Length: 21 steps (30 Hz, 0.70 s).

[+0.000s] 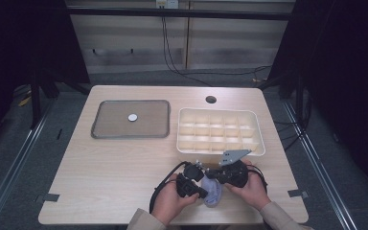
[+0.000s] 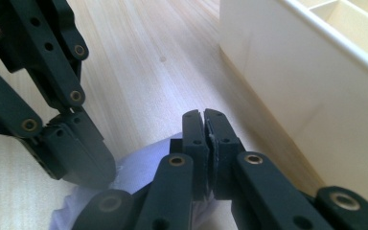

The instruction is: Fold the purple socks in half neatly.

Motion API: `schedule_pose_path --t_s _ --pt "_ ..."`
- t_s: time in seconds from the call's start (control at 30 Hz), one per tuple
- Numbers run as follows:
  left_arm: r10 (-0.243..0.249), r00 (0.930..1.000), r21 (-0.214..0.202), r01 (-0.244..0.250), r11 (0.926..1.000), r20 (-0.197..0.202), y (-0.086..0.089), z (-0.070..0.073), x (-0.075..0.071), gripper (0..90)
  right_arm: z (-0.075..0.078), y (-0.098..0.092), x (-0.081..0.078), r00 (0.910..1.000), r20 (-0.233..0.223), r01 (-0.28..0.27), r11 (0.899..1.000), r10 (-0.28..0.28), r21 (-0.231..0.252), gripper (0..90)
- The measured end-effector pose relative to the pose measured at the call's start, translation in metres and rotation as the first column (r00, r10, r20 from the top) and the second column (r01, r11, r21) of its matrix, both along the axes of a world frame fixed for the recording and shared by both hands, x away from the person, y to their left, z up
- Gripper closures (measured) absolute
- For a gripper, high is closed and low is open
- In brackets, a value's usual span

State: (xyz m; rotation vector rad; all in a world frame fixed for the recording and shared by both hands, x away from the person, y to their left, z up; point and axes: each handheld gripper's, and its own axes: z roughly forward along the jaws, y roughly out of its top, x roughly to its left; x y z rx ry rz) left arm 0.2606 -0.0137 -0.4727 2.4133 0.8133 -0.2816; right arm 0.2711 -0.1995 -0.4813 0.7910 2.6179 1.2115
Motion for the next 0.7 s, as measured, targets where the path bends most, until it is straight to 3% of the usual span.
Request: schedule_pose_path --t_s 0.43,0.7 --pt "0.002 1.0 -0.006 -0.002 1.0 0.005 0.0 0.001 -0.001 84.5 0.009 -0.013 -0.004 0.9984 -0.014 0.056 0.998 -0.055 0.026 67.7" --pt "-0.009 0.9999 -0.007 0.009 0.9999 0.011 -0.005 0.002 -0.003 84.3 0.011 -0.021 -0.018 0.9971 -0.024 0.073 0.997 -0.072 0.029 54.4"
